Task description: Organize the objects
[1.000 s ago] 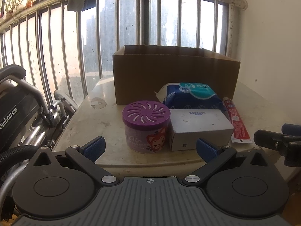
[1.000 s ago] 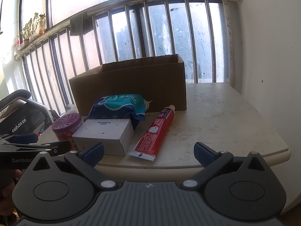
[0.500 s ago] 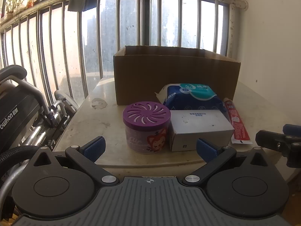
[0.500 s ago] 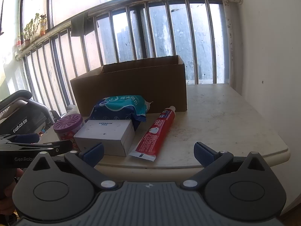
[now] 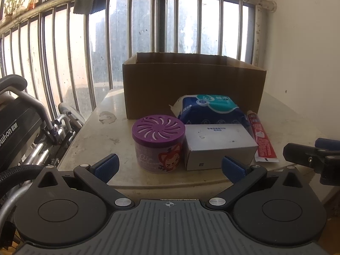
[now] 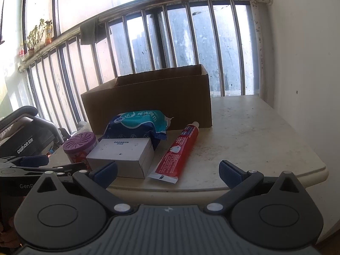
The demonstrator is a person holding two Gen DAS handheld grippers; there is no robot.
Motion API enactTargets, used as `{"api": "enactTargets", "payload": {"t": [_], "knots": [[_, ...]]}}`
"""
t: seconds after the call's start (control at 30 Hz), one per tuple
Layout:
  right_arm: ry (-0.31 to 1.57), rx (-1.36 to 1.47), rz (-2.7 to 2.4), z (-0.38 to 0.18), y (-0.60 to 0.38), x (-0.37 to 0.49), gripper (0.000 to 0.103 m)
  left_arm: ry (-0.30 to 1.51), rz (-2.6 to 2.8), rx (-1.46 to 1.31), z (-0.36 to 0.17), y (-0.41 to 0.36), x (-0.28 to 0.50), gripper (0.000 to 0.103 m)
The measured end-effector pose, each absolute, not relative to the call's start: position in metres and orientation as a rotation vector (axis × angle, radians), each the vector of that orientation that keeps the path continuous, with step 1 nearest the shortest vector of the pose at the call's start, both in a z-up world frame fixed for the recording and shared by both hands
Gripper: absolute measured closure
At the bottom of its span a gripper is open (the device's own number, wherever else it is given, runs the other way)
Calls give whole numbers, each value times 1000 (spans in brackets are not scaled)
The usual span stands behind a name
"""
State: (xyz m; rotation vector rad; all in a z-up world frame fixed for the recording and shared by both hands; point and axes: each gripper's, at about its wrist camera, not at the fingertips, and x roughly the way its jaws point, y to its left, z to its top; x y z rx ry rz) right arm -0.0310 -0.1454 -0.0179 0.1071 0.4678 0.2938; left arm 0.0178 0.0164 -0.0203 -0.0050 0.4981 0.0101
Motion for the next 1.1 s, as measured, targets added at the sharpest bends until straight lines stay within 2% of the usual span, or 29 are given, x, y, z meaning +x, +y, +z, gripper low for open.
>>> {"api": "enactTargets", "payload": {"t": [1.1], "knots": [[501, 91, 299, -14, -150, -13, 0, 519, 52, 9, -25, 21, 28, 0]]}}
